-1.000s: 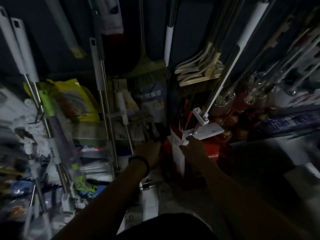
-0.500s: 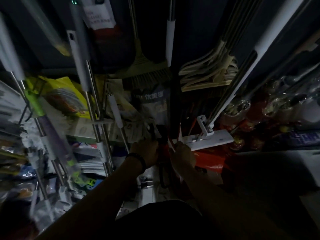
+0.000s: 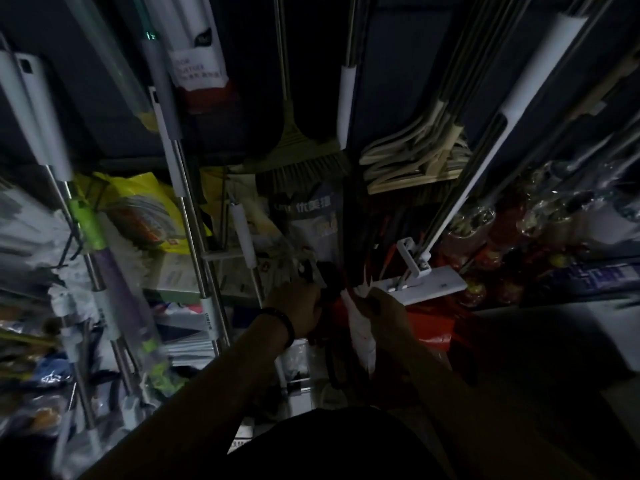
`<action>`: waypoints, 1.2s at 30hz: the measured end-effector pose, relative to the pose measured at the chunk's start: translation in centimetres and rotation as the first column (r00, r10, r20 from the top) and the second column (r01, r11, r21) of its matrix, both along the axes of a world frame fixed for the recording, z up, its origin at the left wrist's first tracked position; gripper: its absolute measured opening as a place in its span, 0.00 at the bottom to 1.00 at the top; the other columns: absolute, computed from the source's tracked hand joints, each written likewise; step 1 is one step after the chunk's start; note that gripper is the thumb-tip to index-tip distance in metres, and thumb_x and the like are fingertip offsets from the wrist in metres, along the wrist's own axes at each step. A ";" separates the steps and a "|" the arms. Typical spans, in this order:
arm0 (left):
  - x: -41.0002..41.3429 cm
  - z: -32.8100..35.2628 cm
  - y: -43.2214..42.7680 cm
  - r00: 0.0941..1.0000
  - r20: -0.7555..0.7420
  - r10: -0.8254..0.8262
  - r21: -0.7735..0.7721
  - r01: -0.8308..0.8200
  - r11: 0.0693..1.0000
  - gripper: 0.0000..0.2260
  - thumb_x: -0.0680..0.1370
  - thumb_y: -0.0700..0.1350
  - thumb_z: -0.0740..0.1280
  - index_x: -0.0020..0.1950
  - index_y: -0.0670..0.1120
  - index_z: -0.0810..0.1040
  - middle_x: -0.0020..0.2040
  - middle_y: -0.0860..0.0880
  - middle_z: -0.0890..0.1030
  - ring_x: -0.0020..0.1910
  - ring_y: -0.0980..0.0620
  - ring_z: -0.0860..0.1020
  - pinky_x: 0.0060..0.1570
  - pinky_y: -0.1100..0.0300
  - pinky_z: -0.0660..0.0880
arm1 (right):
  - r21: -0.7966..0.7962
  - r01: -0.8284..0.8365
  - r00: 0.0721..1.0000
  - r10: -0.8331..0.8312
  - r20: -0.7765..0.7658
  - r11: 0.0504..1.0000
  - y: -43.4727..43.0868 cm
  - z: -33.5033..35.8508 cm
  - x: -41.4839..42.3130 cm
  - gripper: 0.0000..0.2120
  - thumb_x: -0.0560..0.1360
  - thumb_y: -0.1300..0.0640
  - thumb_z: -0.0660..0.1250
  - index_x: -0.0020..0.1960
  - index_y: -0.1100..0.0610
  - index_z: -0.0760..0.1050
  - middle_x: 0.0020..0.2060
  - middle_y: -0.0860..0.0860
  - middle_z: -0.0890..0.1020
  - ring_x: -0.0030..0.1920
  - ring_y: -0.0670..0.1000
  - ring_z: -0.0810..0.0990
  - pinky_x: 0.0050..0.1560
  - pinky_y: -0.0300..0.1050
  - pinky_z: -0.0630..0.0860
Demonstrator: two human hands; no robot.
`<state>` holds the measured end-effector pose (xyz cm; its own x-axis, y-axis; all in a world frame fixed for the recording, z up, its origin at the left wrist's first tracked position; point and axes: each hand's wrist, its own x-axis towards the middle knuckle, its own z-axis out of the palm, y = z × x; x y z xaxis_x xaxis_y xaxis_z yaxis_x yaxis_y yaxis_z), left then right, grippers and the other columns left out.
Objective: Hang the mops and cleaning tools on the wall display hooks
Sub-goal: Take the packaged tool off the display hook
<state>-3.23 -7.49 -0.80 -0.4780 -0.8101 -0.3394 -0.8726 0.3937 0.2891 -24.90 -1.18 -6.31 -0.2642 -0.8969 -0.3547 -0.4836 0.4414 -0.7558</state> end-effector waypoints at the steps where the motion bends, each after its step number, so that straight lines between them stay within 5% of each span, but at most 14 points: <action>1: 0.2 0.4 -0.1 0.999 -0.031 0.010 0.003 -0.010 1.000 0.12 0.83 0.50 0.63 0.63 0.46 0.77 0.60 0.43 0.80 0.54 0.43 0.79 0.44 0.56 0.69 | -0.027 0.014 1.000 -0.014 0.012 1.000 0.1 1.4 0.0 0.08 0.82 0.51 0.71 0.48 0.55 0.80 0.40 0.46 0.84 0.43 0.48 0.83 0.45 0.41 0.77; 4: 0.6 1.6 -1.1 0.989 -0.140 -0.038 -0.038 0.033 0.999 0.29 0.81 0.49 0.68 0.80 0.48 0.63 0.73 0.42 0.72 0.67 0.39 0.75 0.60 0.48 0.76 | -0.068 -0.049 0.998 0.045 -0.051 0.997 0.1 5.1 -0.6 0.07 0.84 0.57 0.68 0.57 0.60 0.80 0.43 0.50 0.81 0.43 0.48 0.79 0.38 0.29 0.72; 7: 0.9 3.7 -2.3 0.977 -0.192 -0.092 -0.085 0.077 0.993 0.39 0.78 0.48 0.71 0.82 0.61 0.51 0.75 0.41 0.69 0.67 0.37 0.76 0.61 0.43 0.78 | -0.162 -0.127 0.986 0.106 -0.130 0.979 -0.2 9.2 -0.4 0.05 0.84 0.61 0.66 0.58 0.61 0.79 0.45 0.48 0.80 0.45 0.46 0.78 0.45 0.40 0.72; 10: 1.4 6.6 -3.5 0.907 -0.395 -0.145 -0.061 0.132 0.989 0.44 0.78 0.45 0.75 0.80 0.70 0.50 0.81 0.44 0.62 0.74 0.41 0.71 0.68 0.44 0.76 | -0.275 -0.191 0.970 0.139 -0.197 0.942 -0.4 13.5 0.3 0.03 0.84 0.63 0.66 0.53 0.60 0.79 0.41 0.45 0.77 0.42 0.45 0.76 0.44 0.46 0.71; 12: 1.5 9.6 -3.5 0.807 -0.563 -0.178 -0.039 0.190 0.981 0.41 0.78 0.45 0.76 0.83 0.63 0.55 0.80 0.51 0.63 0.77 0.53 0.66 0.73 0.55 0.70 | -0.321 -0.243 0.960 0.179 -0.216 0.915 -0.6 16.3 0.8 0.05 0.84 0.62 0.66 0.50 0.56 0.77 0.42 0.49 0.79 0.45 0.50 0.79 0.46 0.47 0.72; 14: 1.9 12.4 -3.8 0.771 -0.601 -0.211 -0.098 0.191 0.977 0.32 0.78 0.47 0.76 0.79 0.55 0.68 0.73 0.51 0.73 0.70 0.56 0.72 0.66 0.59 0.73 | -0.363 -0.278 0.953 0.208 -0.220 0.889 -0.7 18.9 1.3 0.10 0.84 0.61 0.67 0.45 0.50 0.74 0.40 0.48 0.78 0.45 0.50 0.78 0.46 0.47 0.73; 17: 2.9 16.3 -4.8 0.829 -0.489 -0.272 -0.233 0.177 0.956 0.10 0.80 0.49 0.73 0.58 0.46 0.84 0.51 0.49 0.85 0.53 0.49 0.83 0.51 0.55 0.78 | -0.385 -0.290 0.949 0.213 -0.231 0.876 -0.7 22.1 2.1 0.11 0.84 0.60 0.66 0.43 0.52 0.73 0.36 0.49 0.76 0.39 0.48 0.74 0.42 0.46 0.70; 19: 3.8 18.8 -5.0 0.843 -0.463 -0.273 -0.229 0.184 0.956 0.09 0.81 0.50 0.71 0.48 0.46 0.85 0.41 0.50 0.84 0.43 0.49 0.82 0.44 0.53 0.77 | -0.418 -0.268 0.955 0.183 -0.233 0.868 -0.8 24.4 2.6 0.10 0.84 0.59 0.67 0.43 0.53 0.76 0.36 0.49 0.77 0.38 0.47 0.74 0.41 0.45 0.70; 22: 5.0 22.0 -4.6 0.800 -0.551 -0.236 -0.222 0.132 0.966 0.10 0.82 0.50 0.70 0.52 0.45 0.85 0.44 0.47 0.86 0.44 0.49 0.84 0.50 0.46 0.81 | -0.477 -0.254 0.957 0.148 -0.248 0.842 -0.7 28.5 3.5 0.13 0.84 0.58 0.68 0.41 0.48 0.75 0.35 0.47 0.78 0.38 0.48 0.77 0.42 0.47 0.74; 25: 6.0 24.8 -3.9 0.707 -0.679 -0.197 -0.233 0.046 0.971 0.08 0.81 0.51 0.70 0.53 0.48 0.85 0.47 0.50 0.88 0.47 0.52 0.86 0.53 0.45 0.83 | -0.477 -0.287 0.947 0.172 -0.270 0.831 -0.6 33.2 4.3 0.07 0.83 0.57 0.70 0.45 0.55 0.80 0.39 0.54 0.85 0.41 0.55 0.85 0.45 0.56 0.83; 29: 7.7 29.4 -3.3 0.680 -0.689 -0.249 -0.341 0.000 0.940 0.07 0.83 0.50 0.68 0.48 0.51 0.84 0.44 0.52 0.87 0.44 0.54 0.86 0.51 0.45 0.82 | -0.510 -0.269 0.963 0.230 -0.140 0.817 -0.3 38.5 6.2 0.03 0.80 0.62 0.74 0.52 0.62 0.82 0.40 0.56 0.87 0.38 0.51 0.88 0.37 0.49 0.86; 36: 11.4 38.3 -3.4 0.675 -0.669 -0.310 -0.450 -0.037 0.892 0.07 0.82 0.51 0.69 0.50 0.52 0.86 0.43 0.55 0.87 0.43 0.58 0.85 0.46 0.51 0.84 | -0.634 -0.271 0.962 0.178 -0.207 0.724 -1.1 45.9 9.8 0.04 0.76 0.61 0.78 0.48 0.61 0.85 0.38 0.53 0.88 0.39 0.51 0.88 0.39 0.46 0.86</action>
